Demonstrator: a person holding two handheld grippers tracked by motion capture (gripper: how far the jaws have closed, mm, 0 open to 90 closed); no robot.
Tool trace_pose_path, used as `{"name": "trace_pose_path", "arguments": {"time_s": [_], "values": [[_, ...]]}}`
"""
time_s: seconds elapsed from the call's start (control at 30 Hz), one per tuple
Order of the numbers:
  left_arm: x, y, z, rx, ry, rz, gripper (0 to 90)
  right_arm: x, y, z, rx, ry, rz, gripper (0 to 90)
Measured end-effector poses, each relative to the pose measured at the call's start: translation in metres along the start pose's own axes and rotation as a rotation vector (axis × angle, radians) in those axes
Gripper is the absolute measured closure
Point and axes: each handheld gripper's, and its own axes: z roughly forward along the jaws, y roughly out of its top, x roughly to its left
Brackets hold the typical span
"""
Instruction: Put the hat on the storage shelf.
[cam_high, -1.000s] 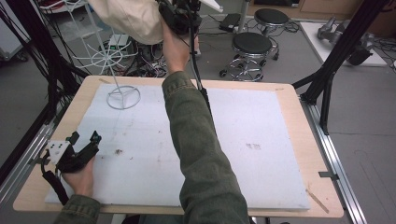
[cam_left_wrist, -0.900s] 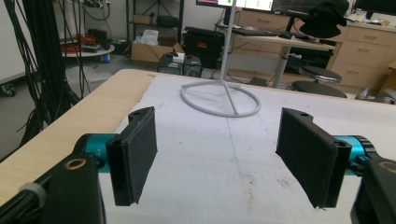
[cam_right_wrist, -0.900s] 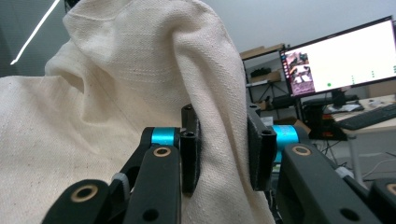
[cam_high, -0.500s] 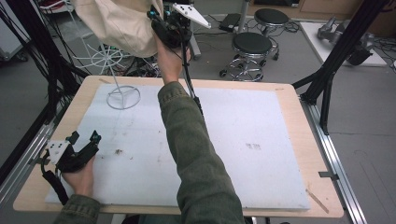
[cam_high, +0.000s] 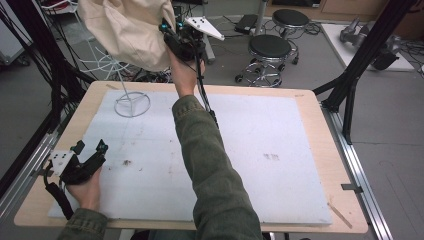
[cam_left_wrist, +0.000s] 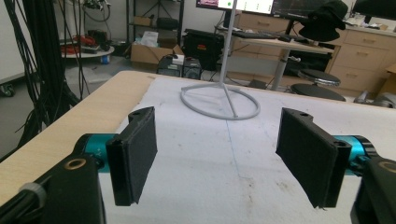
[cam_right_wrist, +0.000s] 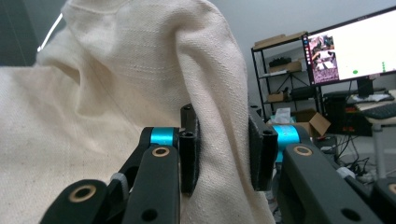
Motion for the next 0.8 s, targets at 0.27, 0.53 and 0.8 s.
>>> {"name": "trace_pose_path", "arguments": {"time_s": [0.27,0.53,0.8], "values": [[-0.001,0.000,0.000,-0.005,-0.004,-0.009,29.0,0.003,-0.017,0.003,0.072,-0.005,-0.073,68.9],[-0.001,0.000,0.000,-0.006,-0.004,-0.008,29.1,-0.006,-0.030,0.002,0.108,-0.020,-0.049,67.2],[-0.001,0.000,0.000,-0.006,-0.006,-0.011,29.1,-0.010,-0.026,0.000,0.135,-0.024,-0.082,53.5]]}}
